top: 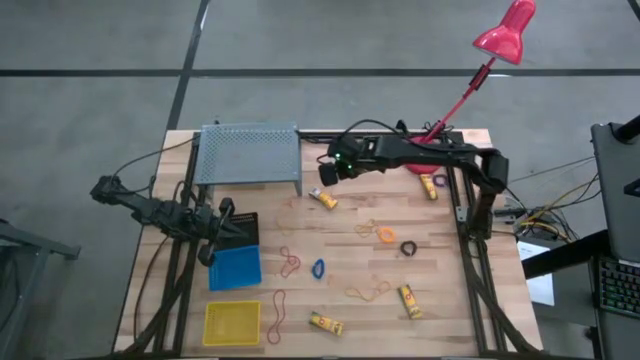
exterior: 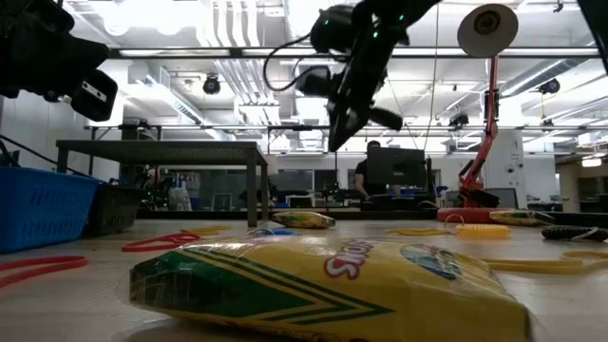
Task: Pick & Place Office Desk Supplies
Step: Put the yellow rubber band in the black bin
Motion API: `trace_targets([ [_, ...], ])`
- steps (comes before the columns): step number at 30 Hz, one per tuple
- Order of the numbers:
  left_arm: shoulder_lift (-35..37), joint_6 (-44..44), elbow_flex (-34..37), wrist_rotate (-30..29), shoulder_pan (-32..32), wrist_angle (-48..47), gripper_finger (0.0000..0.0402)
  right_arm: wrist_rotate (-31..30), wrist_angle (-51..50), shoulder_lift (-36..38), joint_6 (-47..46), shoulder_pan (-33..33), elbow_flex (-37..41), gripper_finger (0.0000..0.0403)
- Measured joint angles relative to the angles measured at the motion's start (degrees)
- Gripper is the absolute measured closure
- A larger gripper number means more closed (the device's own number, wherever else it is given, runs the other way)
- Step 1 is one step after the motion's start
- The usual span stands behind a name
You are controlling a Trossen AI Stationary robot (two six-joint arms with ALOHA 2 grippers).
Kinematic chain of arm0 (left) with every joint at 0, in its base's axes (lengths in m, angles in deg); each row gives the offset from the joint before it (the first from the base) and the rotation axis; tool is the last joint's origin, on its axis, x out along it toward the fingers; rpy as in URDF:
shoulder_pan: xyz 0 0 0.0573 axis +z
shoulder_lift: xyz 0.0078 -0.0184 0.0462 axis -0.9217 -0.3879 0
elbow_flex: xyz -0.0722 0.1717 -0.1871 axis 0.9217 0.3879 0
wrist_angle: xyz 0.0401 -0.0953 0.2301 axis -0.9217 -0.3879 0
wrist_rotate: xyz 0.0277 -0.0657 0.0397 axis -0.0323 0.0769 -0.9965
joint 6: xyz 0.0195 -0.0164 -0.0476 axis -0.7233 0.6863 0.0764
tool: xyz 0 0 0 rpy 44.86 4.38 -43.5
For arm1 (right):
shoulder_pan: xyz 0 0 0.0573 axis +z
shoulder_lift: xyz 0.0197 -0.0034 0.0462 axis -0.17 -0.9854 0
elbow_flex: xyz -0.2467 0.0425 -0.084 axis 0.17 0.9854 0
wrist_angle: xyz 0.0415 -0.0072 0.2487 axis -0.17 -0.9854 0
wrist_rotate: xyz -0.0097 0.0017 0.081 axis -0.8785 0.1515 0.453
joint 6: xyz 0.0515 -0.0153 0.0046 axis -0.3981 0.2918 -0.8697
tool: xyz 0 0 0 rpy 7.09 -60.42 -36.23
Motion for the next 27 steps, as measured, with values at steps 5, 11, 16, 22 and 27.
trace_targets([
  [5, 0.0, 0.0, 0.0, 0.0, 0.0, 0.0, 0.0387, 1.4, 1.6, -1.9, 0.9, -1.3, 0.0, 0.0346],
  [11, 0.0, 0.0, 0.0, 0.0, 0.0, 0.0, 0.0387, 1.4, 2.7, -2.7, 3.4, -1.6, 0.3, 0.0284],
  [16, 0.0, 0.0, 0.0, 0.0, 0.0, 0.0, 0.0387, -5.2, 4.3, -2.9, 4.2, -1.6, 1.5, 0.0252],
  [22, 0.0, 0.0, 0.0, 0.0, 0.0, 0.0, 0.0387, -4.4, 7.3, -6.0, 3.7, -1.5, 1.9, 0.0239],
  [27, 0.0, 0.0, 0.0, 0.0, 0.0, 0.0, 0.0387, -4.4, 7.3, -9.7, 3.6, -1.6, 1.6, 0.0236],
])
